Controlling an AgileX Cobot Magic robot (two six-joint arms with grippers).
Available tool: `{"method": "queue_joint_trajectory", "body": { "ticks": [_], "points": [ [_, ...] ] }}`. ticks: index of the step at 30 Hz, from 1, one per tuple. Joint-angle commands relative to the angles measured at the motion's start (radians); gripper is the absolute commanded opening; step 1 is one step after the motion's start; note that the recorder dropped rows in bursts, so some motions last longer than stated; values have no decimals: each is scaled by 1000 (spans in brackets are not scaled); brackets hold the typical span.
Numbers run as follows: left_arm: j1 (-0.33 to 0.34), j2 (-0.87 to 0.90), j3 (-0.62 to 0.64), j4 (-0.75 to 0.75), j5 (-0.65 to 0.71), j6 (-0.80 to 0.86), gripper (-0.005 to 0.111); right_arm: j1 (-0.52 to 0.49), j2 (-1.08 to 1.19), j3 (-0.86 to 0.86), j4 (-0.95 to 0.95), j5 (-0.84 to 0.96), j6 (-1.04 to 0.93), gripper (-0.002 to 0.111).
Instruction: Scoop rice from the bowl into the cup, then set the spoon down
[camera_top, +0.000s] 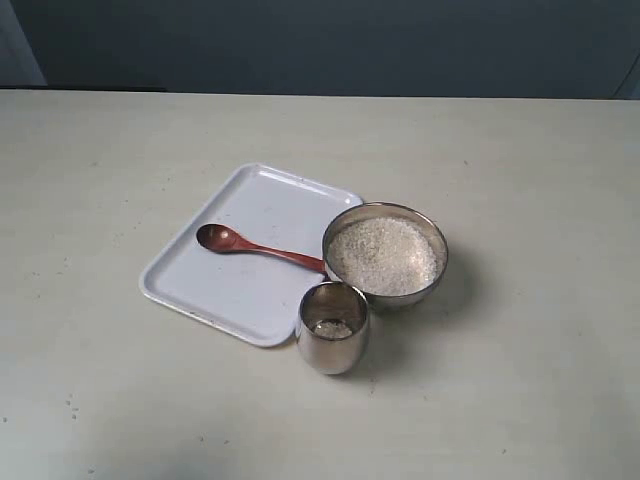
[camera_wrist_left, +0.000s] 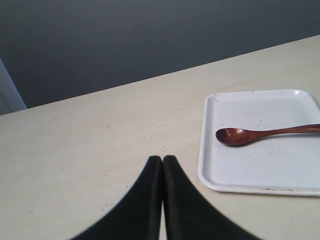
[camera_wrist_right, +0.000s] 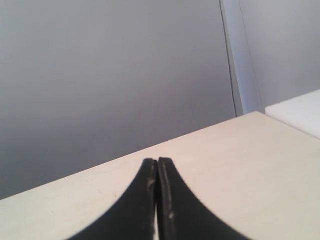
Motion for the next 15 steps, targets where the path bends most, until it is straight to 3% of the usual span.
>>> {"method": "queue_joint_trajectory", "body": {
  "ticks": [1, 15],
  "points": [
    [-5, -4, -2, -7, -15, -5, 1, -5, -6, 7, 101, 72, -5, -1],
    [-5, -4, -2, -7, -15, -5, 1, -5, -6, 7, 102, 75, -3, -1]
  ]
}}
